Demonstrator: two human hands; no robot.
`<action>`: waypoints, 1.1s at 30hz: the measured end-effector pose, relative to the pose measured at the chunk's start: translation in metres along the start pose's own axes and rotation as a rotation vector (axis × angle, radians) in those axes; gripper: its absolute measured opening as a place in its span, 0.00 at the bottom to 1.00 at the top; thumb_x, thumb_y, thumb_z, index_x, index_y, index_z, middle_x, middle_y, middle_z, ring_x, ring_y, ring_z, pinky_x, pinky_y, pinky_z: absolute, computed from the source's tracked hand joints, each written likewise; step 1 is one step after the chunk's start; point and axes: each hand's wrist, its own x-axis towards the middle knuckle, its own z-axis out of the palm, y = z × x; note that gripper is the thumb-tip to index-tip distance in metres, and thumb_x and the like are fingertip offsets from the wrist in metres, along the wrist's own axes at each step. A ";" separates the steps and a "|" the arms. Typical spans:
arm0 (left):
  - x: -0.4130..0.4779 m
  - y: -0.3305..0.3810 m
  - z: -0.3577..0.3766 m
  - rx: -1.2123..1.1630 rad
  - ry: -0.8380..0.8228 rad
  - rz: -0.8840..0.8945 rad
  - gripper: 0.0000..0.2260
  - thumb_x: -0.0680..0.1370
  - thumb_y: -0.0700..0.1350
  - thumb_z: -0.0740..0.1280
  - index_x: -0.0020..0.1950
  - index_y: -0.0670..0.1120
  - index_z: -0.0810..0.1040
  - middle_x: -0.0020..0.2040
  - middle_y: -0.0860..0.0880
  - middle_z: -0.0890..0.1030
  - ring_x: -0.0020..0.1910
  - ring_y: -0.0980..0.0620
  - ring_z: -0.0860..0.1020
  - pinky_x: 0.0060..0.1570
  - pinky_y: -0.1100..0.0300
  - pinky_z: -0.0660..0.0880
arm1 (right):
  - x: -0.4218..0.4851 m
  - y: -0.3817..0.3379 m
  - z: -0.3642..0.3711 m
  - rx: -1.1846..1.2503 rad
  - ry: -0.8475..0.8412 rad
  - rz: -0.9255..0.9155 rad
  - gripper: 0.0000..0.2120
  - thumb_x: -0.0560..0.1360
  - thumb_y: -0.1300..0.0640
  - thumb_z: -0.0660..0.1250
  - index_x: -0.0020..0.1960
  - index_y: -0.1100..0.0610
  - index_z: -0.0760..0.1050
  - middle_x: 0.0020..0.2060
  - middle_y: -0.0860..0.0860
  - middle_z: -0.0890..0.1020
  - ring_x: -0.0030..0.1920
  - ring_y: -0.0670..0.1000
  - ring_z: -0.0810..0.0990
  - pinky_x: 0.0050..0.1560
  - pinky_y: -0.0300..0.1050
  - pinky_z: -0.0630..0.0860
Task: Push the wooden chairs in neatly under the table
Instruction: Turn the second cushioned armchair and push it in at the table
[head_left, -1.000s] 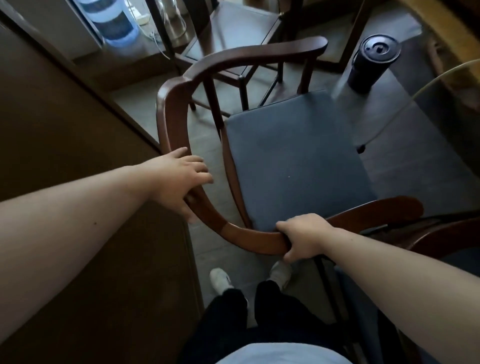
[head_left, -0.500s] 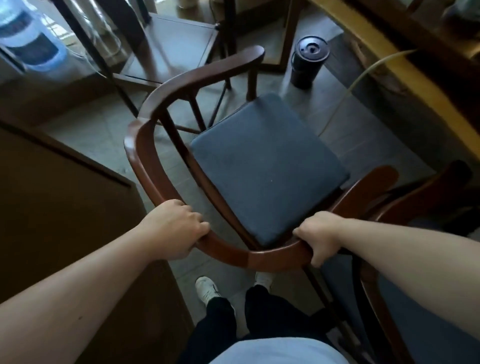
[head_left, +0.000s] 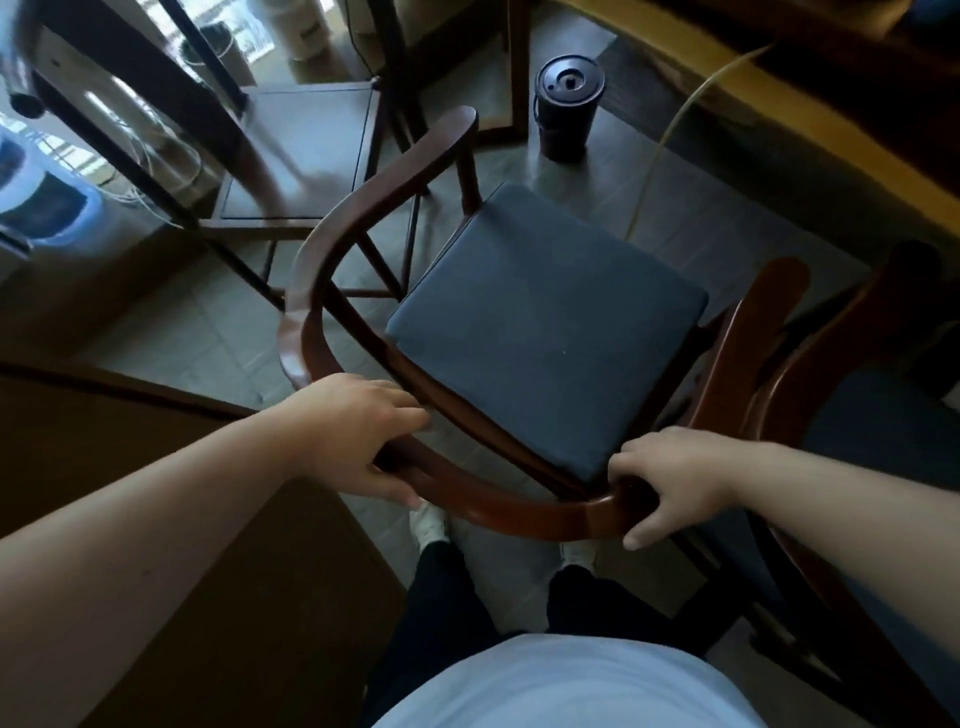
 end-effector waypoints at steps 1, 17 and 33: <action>-0.004 -0.011 0.002 0.034 -0.029 0.017 0.33 0.68 0.74 0.57 0.66 0.55 0.70 0.60 0.55 0.77 0.58 0.54 0.74 0.54 0.52 0.76 | 0.002 -0.008 0.006 0.045 0.023 -0.001 0.43 0.59 0.20 0.61 0.64 0.46 0.71 0.54 0.45 0.78 0.53 0.49 0.76 0.49 0.46 0.70; 0.013 -0.124 -0.014 0.385 -0.015 0.229 0.13 0.77 0.58 0.62 0.54 0.52 0.76 0.42 0.53 0.82 0.40 0.47 0.80 0.35 0.58 0.66 | 0.064 -0.066 -0.001 0.061 0.200 0.328 0.23 0.56 0.30 0.57 0.36 0.46 0.74 0.32 0.44 0.78 0.39 0.49 0.78 0.40 0.47 0.72; 0.024 -0.194 -0.022 0.208 0.251 0.238 0.15 0.72 0.56 0.70 0.54 0.52 0.77 0.50 0.53 0.81 0.53 0.51 0.78 0.59 0.53 0.71 | 0.073 -0.117 -0.048 0.601 0.482 0.315 0.34 0.68 0.34 0.70 0.70 0.44 0.68 0.66 0.42 0.74 0.66 0.46 0.70 0.67 0.46 0.67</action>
